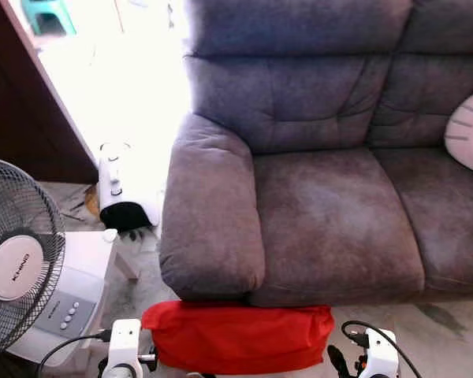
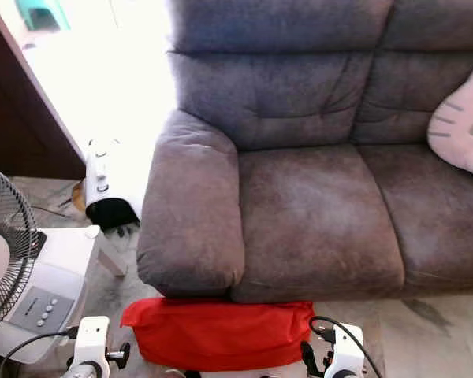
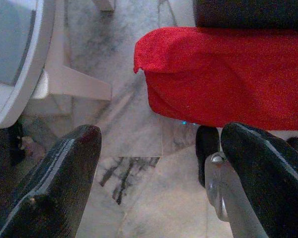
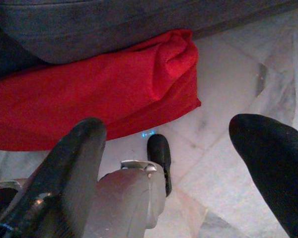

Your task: Move the pillow to the sofa from floor

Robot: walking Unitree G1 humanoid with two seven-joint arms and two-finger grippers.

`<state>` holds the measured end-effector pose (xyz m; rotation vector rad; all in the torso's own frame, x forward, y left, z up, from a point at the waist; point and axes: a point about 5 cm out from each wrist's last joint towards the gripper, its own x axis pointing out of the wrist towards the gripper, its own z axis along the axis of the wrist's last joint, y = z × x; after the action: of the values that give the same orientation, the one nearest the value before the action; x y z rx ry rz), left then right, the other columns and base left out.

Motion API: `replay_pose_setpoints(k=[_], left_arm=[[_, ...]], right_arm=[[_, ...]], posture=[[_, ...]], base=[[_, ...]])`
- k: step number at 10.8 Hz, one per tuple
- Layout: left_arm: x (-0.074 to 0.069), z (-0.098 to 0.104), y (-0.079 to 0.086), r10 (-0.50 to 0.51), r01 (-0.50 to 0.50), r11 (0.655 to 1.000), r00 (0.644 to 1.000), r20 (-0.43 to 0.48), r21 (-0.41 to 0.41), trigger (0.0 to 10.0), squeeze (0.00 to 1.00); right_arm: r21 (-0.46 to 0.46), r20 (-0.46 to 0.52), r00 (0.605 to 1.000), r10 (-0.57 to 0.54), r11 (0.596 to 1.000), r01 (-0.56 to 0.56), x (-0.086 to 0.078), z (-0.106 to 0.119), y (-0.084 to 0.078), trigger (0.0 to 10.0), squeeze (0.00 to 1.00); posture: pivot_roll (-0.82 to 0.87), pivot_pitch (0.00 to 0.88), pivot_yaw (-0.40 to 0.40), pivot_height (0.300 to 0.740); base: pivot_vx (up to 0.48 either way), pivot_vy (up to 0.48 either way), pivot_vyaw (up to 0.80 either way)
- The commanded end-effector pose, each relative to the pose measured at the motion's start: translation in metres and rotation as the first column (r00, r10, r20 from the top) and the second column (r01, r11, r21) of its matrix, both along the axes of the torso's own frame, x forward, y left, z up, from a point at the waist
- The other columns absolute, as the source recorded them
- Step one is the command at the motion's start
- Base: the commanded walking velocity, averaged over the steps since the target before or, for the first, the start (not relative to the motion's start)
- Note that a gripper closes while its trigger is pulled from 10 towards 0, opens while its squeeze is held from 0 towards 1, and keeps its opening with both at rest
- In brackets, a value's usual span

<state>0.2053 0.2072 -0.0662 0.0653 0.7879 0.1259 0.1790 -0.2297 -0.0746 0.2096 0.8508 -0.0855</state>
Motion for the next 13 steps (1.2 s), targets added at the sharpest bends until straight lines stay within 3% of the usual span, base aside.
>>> replay_pose_setpoints(k=[1,13], left_arm=[[-0.0111,-0.0067,-0.0001,0.008,-0.008,1.000,0.999,-0.044,0.003,10.0,0.00],[-0.0180,-0.0098,0.0029,0.056,-0.057,0.998,0.997,-0.057,-0.015,10.0,0.00]], right_arm=[[-0.007,-0.026,1.000,-0.010,1.000,0.010,-0.0077,-0.0029,-0.0040,10.0,0.00],[-0.025,-0.026,0.999,0.019,0.999,-0.019,-0.0090,-0.0027,-0.0057,10.0,0.00]], posture=[[0.07,0.177,0.000,0.740],[0.07,0.157,-0.002,0.740]], base=[[0.000,-0.300,0.00],[0.000,0.000,0.00]])
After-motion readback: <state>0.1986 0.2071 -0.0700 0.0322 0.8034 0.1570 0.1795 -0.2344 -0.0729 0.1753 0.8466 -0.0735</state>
